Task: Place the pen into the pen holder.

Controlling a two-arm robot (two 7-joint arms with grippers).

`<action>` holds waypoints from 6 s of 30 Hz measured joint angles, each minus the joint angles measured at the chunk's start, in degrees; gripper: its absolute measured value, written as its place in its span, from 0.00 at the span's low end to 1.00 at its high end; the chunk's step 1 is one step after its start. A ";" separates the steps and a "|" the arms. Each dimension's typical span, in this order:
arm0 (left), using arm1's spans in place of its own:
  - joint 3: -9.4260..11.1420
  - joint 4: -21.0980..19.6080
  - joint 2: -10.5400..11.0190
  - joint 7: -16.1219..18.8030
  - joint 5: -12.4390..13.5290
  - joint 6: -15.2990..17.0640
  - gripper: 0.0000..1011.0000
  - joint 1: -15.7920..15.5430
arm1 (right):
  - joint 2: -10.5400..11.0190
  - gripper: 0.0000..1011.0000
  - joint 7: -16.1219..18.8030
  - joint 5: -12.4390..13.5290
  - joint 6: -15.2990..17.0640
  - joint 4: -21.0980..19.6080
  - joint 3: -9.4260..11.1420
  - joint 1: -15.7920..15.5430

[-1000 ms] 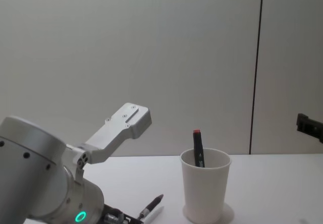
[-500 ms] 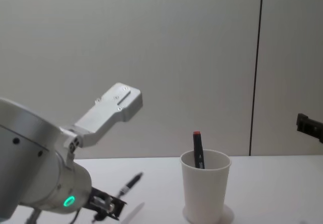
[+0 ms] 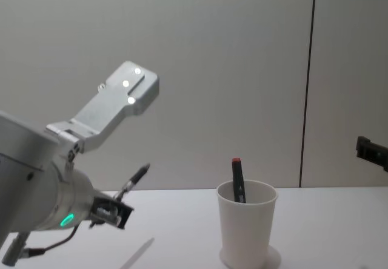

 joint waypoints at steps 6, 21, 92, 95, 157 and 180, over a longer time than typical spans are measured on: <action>-0.05 -1.43 0.70 0.04 1.39 -5.23 0.17 1.11 | 0.00 0.99 0.00 0.00 0.00 0.00 0.00 0.00; -0.34 -2.05 2.33 -4.24 3.27 -23.85 0.17 2.98 | 0.00 0.99 0.00 0.00 0.00 0.00 0.00 0.00; -1.71 16.18 0.90 -40.97 -7.30 -70.69 0.17 -4.12 | 2.43 0.99 12.83 5.76 -1.28 -3.92 1.21 -1.98; -1.71 16.26 0.88 -41.10 -7.34 -70.76 0.17 -4.16 | 2.83 0.99 14.84 6.70 -1.49 -4.44 1.38 -2.24; -1.71 16.51 0.84 -41.59 -7.47 -71.08 0.17 -4.29 | 6.50 0.99 39.78 24.79 2.50 -12.82 0.56 -0.96; -1.72 16.51 0.84 -41.59 -7.47 -71.07 0.17 -4.29 | 3.79 0.83 36.67 22.10 2.57 -8.98 -1.83 2.60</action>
